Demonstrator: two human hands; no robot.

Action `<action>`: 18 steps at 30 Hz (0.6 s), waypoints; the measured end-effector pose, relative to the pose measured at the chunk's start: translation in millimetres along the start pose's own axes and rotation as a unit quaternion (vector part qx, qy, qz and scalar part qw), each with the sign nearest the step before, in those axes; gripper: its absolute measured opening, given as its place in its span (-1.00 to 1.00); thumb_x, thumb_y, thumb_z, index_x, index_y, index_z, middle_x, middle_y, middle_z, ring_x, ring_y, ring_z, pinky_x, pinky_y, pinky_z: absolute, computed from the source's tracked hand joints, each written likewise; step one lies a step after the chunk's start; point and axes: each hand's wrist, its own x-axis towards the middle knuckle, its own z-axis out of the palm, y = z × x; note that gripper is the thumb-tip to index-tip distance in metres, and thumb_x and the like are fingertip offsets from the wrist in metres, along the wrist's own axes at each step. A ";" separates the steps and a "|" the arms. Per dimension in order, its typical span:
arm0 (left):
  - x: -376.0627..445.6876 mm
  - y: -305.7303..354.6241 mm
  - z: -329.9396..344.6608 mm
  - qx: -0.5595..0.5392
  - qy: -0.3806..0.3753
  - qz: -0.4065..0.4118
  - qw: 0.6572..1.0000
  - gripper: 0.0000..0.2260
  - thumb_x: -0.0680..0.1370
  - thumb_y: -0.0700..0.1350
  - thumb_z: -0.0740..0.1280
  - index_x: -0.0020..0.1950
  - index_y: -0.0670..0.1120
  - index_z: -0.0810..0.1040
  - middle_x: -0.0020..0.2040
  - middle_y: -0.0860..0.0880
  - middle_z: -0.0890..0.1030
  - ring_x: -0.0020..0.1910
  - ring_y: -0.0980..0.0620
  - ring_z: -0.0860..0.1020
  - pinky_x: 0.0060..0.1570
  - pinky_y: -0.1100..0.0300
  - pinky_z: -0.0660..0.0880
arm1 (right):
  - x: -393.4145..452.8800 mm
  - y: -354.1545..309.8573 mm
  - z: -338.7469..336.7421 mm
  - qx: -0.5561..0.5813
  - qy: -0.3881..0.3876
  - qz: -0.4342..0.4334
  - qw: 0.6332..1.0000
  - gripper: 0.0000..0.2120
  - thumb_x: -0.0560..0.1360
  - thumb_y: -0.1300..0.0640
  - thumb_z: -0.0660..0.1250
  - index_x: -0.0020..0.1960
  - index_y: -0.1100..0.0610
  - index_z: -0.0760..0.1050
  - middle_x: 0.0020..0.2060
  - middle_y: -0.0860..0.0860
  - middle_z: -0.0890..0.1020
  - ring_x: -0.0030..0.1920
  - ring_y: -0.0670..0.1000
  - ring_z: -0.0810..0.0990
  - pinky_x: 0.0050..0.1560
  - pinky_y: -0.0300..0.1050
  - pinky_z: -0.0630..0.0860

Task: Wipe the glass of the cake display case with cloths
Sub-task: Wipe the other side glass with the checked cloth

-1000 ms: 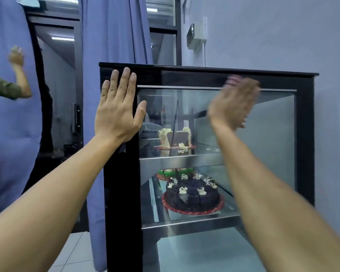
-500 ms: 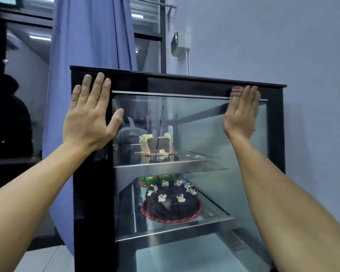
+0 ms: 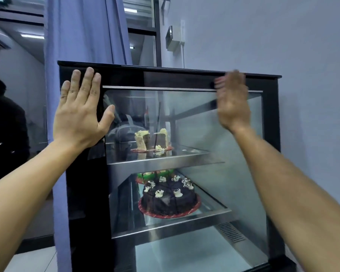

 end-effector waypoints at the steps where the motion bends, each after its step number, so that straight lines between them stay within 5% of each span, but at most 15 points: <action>1: 0.1 0.0 0.7 0.001 0.000 -0.001 1.000 -0.28 0.65 0.23 0.04 0.70 -0.14 0.05 0.71 -0.11 0.01 0.69 -0.13 -0.09 0.65 -0.05 -0.18 | 2.8 20.4 -7.8 0.014 -0.003 0.084 0.996 -0.40 0.73 -0.10 -0.17 0.68 0.15 -0.13 0.68 0.08 -0.11 0.67 0.08 -0.16 0.65 0.01 -0.24; 4: -0.2 0.1 0.8 -0.001 0.003 -0.003 1.000 -0.25 0.63 0.27 0.04 0.70 -0.14 0.04 0.71 -0.11 0.00 0.69 -0.12 -0.09 0.65 -0.06 -0.17 | 22.6 18.7 -17.8 0.063 0.015 0.302 0.951 -0.40 0.74 -0.10 -0.18 0.68 0.15 -0.18 0.68 0.05 -0.17 0.67 0.06 -0.22 0.64 0.03 -0.24; 6: -0.4 0.3 0.3 -0.002 0.002 -0.003 1.000 -0.24 0.63 0.28 0.05 0.70 -0.15 0.04 0.71 -0.11 0.01 0.69 -0.12 -0.09 0.65 -0.05 -0.18 | 28.7 -29.5 -8.0 0.078 0.053 0.340 0.936 -0.36 0.70 -0.10 -0.19 0.68 0.21 -0.11 0.68 0.11 -0.08 0.67 0.10 -0.15 0.64 0.00 -0.24; 7: -0.5 0.3 0.1 -0.002 0.003 -0.003 1.000 -0.24 0.62 0.28 0.06 0.70 -0.15 0.04 0.71 -0.11 0.01 0.69 -0.12 -0.09 0.64 -0.04 -0.18 | 22.5 -62.9 1.4 0.080 0.075 0.290 0.951 -0.33 0.67 -0.11 -0.20 0.67 0.25 -0.05 0.67 0.15 -0.03 0.67 0.12 -0.10 0.64 0.01 -0.23; 9: 0.5 -0.1 0.2 -0.003 0.001 -0.002 1.000 -0.24 0.62 0.27 0.06 0.70 -0.15 0.05 0.70 -0.11 0.02 0.69 -0.13 -0.08 0.64 -0.04 -0.18 | -12.6 -132.7 20.4 0.064 0.072 0.045 0.994 -0.34 0.68 -0.07 -0.12 0.65 0.30 0.02 0.66 0.21 0.03 0.67 0.17 -0.02 0.65 0.07 -0.18; 11: 0.1 0.6 0.1 -0.007 0.004 0.000 1.000 -0.25 0.62 0.26 0.06 0.70 -0.15 0.05 0.70 -0.12 0.02 0.69 -0.13 -0.07 0.64 -0.06 -0.15 | -52.2 -168.7 31.0 0.014 -0.007 -0.253 0.967 -0.39 0.72 -0.02 0.03 0.65 0.30 0.08 0.64 0.23 0.09 0.66 0.19 0.03 0.66 0.13 -0.06; 13: -0.1 0.7 0.1 -0.006 0.009 -0.002 1.000 -0.25 0.62 0.25 0.06 0.70 -0.15 0.06 0.70 -0.12 0.03 0.68 -0.13 -0.06 0.64 -0.07 -0.14 | -52.6 -158.7 28.0 -0.018 -0.032 -0.387 0.921 -0.42 0.72 -0.02 0.10 0.64 0.24 0.14 0.63 0.20 0.17 0.64 0.18 0.11 0.65 0.13 0.02; 15: -0.4 0.5 -0.5 -0.004 0.011 -0.005 1.000 -0.26 0.62 0.25 0.06 0.70 -0.15 0.06 0.70 -0.12 0.04 0.68 -0.14 -0.06 0.64 -0.06 -0.15 | -24.2 -119.0 18.8 -0.013 -0.015 -0.332 0.943 -0.45 0.74 0.00 0.02 0.65 0.22 0.10 0.65 0.18 0.13 0.65 0.16 0.07 0.65 0.12 -0.01; 18: 0.1 0.9 0.1 -0.002 0.013 0.000 1.000 -0.24 0.61 0.26 0.07 0.69 -0.16 0.06 0.70 -0.13 0.03 0.68 -0.14 -0.07 0.64 -0.04 -0.17 | 9.4 -18.4 6.5 -0.036 -0.006 -0.137 0.990 -0.44 0.74 -0.05 -0.14 0.67 0.19 0.09 0.67 0.11 0.08 0.66 0.13 0.02 0.66 0.08 -0.09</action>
